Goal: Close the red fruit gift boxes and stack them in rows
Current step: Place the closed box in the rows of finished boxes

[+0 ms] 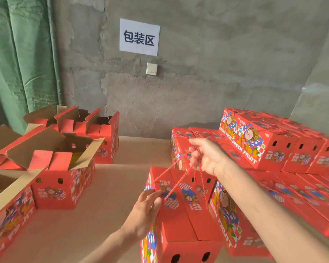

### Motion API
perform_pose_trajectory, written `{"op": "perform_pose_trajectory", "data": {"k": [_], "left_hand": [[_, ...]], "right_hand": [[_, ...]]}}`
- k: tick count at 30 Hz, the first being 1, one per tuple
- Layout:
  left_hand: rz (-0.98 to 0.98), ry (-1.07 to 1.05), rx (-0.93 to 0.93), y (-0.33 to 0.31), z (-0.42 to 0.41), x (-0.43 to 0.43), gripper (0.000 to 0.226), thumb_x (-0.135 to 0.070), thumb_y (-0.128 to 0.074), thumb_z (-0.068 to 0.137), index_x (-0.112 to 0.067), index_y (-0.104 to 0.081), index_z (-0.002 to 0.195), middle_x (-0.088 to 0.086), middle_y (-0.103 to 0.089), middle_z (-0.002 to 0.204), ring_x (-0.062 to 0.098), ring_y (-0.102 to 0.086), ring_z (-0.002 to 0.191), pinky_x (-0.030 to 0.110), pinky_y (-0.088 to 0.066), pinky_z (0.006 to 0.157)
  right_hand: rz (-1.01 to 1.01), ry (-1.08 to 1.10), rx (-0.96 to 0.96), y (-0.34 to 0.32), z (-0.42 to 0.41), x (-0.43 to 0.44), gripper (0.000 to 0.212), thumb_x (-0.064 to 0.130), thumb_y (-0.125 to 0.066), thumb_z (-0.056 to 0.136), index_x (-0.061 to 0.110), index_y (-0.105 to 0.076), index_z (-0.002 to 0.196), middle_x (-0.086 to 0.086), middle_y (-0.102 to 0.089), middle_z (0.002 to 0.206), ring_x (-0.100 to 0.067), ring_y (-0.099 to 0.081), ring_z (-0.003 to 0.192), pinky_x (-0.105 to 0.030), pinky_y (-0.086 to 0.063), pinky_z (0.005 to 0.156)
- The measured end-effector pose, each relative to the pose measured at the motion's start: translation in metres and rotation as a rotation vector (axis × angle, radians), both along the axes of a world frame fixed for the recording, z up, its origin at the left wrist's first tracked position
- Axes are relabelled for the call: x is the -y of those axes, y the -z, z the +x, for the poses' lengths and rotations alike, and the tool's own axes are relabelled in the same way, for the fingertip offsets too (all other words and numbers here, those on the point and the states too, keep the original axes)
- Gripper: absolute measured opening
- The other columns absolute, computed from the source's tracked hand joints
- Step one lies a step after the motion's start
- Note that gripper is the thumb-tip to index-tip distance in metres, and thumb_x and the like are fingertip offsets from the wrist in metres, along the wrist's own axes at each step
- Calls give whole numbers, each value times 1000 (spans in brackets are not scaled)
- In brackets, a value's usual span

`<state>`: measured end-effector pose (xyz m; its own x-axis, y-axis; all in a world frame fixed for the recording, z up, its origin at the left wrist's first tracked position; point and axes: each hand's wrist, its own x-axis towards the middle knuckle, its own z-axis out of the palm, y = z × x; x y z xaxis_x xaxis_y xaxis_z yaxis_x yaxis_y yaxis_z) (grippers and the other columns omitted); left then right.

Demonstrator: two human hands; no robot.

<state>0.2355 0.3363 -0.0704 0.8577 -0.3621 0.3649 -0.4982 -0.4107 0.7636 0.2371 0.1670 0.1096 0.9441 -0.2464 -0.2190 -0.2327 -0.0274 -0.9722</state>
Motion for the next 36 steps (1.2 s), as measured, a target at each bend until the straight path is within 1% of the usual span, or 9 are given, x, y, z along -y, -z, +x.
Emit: {"op": "perform_pose_trajectory", "data": {"k": [5, 8, 12, 16, 18, 21, 27, 32, 36], "left_hand": [[57, 120, -275, 5, 15, 53, 70, -38, -50, 95, -16, -13, 150, -3, -34, 148, 13, -34, 136, 19, -27, 106], [164, 135, -228, -1, 23, 91, 65, -33, -49, 97, -7, -18, 147, 6, -36, 148, 17, -33, 136, 13, -24, 98], [299, 162, -283, 9, 23, 131, 71, -37, -49, 96, -5, -14, 149, 11, -28, 152, 21, -24, 141, 23, -21, 110], [377, 207, -373, 29, 20, 152, 73, -40, -46, 97, -7, -9, 150, 10, -25, 155, 22, -27, 140, 24, -26, 108], [345, 199, -382, 35, 20, 160, 70, -39, -47, 97, -8, -13, 150, 10, -35, 150, 22, -38, 134, 22, -31, 101], [277, 212, -431, 45, 15, 165, 81, -38, -57, 91, -13, -8, 151, 7, -37, 149, 19, -40, 133, 20, -33, 101], [59, 231, -532, 56, 7, 162, 108, -33, -71, 61, -19, -12, 151, 2, -38, 148, 16, -41, 132, 37, -41, 105], [7, 225, -591, 56, 12, 165, 111, -33, -73, 57, -19, -16, 151, 0, -38, 148, 17, -43, 131, 40, -40, 106], [109, 280, -628, 50, 18, 164, 108, -26, -78, 76, -21, -1, 152, 4, -24, 155, 20, -31, 140, 42, -33, 111]], "right_hand": [[-68, 92, 67, 9, 14, 39, 27, 22, -57, 89, 14, -52, 64, 7, -43, 39, -11, -46, 42, -24, -35, 54], [-174, 138, 131, 9, 19, 66, 24, 18, -60, 87, 11, -56, 65, 1, -52, 45, -15, -53, 48, -25, -37, 55], [-299, 176, 113, 28, 16, 109, 15, 12, -60, 88, 1, -61, 77, -12, -64, 64, -9, -58, 46, -16, -43, 45], [-861, 159, -58, 68, 4, 154, 37, 22, -59, 88, 11, -48, 55, -5, -56, 60, -19, -56, 60, -26, -36, 56], [-1128, 194, -50, 85, -3, 163, 26, 31, -55, 90, 11, -59, 74, -8, -59, 74, -24, -60, 79, -29, -41, 66], [-1149, -4, 21, 127, -13, 156, 53, 36, -51, 93, 13, -40, 139, -6, -46, 141, -22, -42, 130, -32, -32, 106], [-1331, -244, 1, 214, -12, 144, 50, 54, -32, 96, 42, -26, 145, 5, -8, 159, -22, -5, 146, -40, -5, 116], [-1338, -253, 148, 226, 10, 150, 46, 51, -32, 97, 40, -34, 143, 8, -17, 158, -20, -10, 146, -36, -6, 116], [-1313, -287, 155, 223, 22, 151, 45, 46, -35, 98, 39, -36, 142, 7, -19, 157, -22, -13, 145, -39, -9, 117]]}}
